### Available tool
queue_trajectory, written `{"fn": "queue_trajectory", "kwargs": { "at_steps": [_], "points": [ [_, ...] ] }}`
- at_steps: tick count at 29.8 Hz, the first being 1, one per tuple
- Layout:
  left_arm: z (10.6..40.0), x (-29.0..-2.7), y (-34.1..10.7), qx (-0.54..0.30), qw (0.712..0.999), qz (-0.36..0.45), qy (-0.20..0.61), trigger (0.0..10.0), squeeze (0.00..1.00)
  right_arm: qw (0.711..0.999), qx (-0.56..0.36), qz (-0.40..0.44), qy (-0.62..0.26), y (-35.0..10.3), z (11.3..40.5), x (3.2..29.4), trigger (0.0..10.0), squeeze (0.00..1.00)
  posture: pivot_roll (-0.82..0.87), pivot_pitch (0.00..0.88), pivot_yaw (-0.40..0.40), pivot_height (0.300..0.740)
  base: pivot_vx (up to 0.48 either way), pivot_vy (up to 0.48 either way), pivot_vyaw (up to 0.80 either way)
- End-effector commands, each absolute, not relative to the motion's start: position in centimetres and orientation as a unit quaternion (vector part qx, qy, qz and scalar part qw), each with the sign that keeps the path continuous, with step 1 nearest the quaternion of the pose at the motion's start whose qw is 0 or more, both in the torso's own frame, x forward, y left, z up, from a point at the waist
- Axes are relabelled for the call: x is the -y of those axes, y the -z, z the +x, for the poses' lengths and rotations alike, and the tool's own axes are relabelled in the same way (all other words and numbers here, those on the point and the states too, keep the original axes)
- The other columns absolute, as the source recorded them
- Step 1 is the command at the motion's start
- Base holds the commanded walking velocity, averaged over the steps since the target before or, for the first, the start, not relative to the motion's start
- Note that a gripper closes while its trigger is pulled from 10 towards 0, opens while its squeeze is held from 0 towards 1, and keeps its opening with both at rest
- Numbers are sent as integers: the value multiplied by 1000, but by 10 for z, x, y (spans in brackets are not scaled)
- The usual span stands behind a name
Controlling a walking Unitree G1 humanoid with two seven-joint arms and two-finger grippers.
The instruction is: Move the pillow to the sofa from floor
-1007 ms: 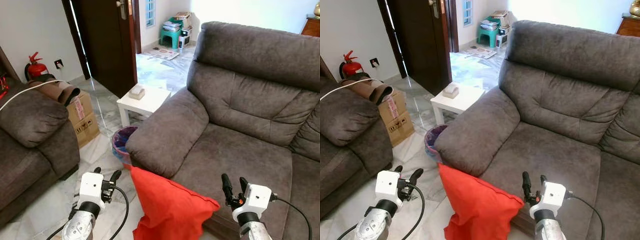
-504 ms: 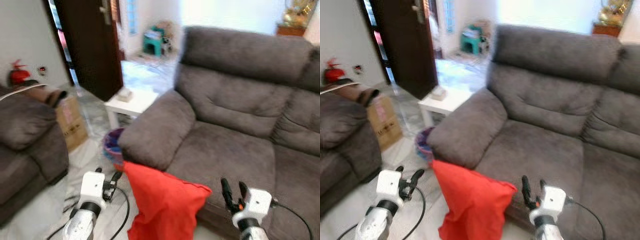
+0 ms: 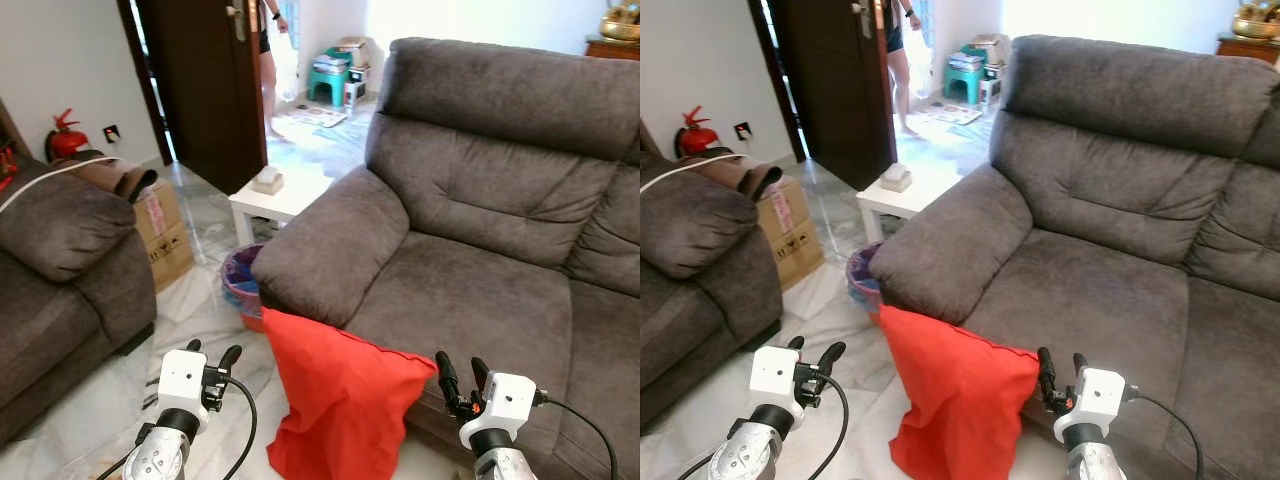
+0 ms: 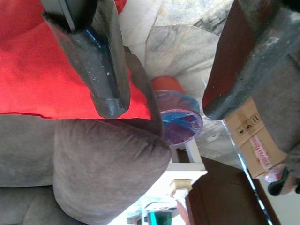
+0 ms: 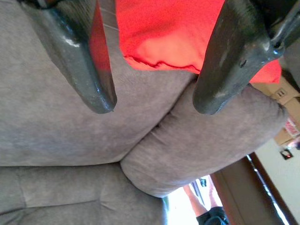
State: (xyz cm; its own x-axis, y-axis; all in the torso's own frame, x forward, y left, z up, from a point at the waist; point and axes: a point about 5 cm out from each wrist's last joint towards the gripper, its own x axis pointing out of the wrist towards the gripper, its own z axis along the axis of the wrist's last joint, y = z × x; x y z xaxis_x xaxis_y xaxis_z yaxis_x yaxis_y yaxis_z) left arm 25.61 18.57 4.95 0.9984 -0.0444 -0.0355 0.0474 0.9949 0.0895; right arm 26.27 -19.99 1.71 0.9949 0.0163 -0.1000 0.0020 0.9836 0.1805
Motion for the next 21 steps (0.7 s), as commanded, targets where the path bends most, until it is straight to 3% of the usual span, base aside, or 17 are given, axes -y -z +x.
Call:
{"fn": "queue_trajectory", "kwargs": {
  "at_steps": [1,5,21],
  "points": [
    [258,-190,-54,-13,998,53,18,10000,0,994,-60,88,-7,-17,265,198,10000,0,-12,75,7,665,0,0,0],
    [258,-190,-54,-13,998,53,18,10000,0,995,-53,89,-8,-17,264,196,10000,0,-13,78,10,643,0,0,0],
    [258,-191,-55,-13,998,54,16,10000,0,994,-59,89,-5,-16,264,197,10000,0,-4,86,10,643,0,0,0]
  ]
}}
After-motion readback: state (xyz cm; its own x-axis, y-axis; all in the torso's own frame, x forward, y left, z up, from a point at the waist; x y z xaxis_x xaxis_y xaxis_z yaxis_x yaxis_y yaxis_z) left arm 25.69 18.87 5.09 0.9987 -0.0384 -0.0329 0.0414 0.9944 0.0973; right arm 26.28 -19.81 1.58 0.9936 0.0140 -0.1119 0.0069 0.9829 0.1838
